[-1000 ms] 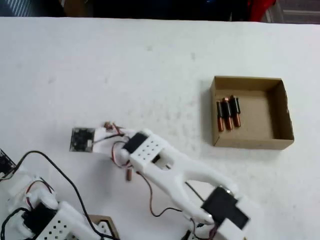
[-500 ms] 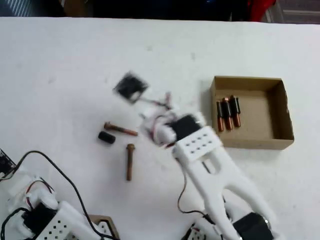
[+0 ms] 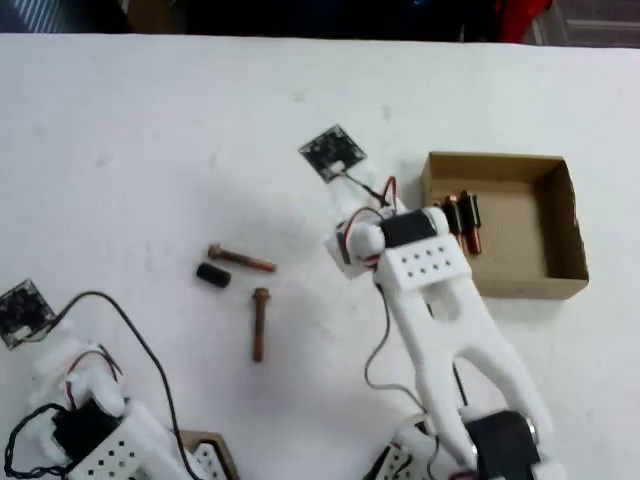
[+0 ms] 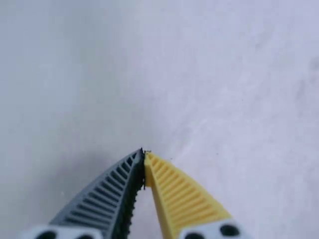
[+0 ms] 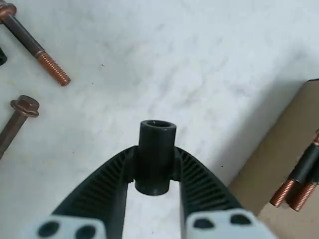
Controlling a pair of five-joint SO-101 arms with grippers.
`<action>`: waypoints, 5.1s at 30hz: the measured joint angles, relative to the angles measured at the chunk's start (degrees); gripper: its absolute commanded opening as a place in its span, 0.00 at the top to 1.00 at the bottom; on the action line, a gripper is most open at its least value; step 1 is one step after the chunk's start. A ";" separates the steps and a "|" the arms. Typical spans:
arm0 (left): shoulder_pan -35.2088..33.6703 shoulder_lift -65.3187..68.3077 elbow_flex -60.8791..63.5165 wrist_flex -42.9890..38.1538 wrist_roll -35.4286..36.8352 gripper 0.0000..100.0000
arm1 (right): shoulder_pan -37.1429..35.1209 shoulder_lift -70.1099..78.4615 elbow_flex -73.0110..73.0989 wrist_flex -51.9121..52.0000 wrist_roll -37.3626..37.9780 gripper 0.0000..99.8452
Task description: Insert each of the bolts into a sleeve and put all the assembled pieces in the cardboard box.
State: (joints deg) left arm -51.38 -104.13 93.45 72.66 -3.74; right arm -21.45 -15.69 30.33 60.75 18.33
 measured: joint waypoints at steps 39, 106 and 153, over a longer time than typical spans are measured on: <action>27.34 0.00 3.69 -3.34 0.00 0.98 | -1.93 34.29 -16.62 0.18 -1.76 0.98; 30.59 19.43 -30.15 6.86 -11.25 0.98 | -2.20 -56.00 38.86 -7.38 -1.76 0.98; 63.65 103.74 -61.63 -2.73 18.81 0.86 | 7.30 -68.57 52.84 -18.02 -1.67 0.98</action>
State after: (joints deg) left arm 12.26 -0.40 31.82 69.93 15.08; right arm -14.15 -84.26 83.16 42.73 16.66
